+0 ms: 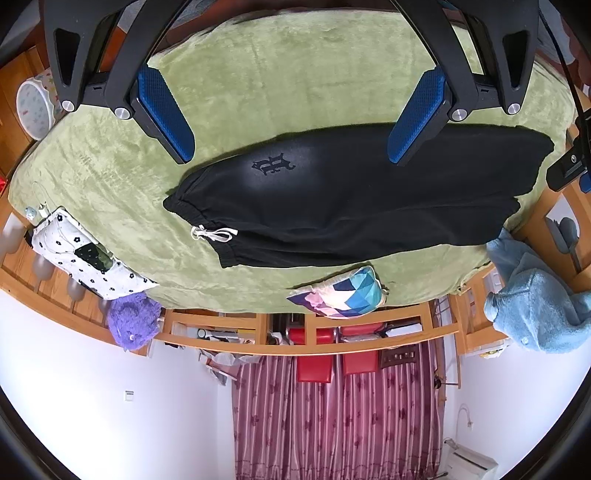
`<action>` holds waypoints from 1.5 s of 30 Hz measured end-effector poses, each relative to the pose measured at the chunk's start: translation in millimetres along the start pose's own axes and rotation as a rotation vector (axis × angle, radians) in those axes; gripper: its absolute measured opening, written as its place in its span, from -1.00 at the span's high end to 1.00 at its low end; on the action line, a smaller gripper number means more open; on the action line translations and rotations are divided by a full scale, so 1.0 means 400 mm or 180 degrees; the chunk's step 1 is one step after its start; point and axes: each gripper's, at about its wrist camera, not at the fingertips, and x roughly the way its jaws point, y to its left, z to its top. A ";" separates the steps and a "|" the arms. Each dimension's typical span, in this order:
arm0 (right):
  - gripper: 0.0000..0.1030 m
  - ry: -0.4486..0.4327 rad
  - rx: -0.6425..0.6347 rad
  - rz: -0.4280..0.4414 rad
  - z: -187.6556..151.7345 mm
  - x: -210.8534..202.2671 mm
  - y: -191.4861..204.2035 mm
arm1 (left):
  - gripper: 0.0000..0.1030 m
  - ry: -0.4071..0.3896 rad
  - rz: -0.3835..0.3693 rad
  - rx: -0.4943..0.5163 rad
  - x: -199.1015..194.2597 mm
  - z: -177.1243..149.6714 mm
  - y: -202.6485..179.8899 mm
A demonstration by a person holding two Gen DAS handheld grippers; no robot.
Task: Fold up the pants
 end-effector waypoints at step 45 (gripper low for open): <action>-0.99 -0.0059 0.0074 -0.0028 -0.016 -0.037 -0.031 | -0.97 -0.0007 -0.0069 -0.0043 -0.021 -0.027 0.000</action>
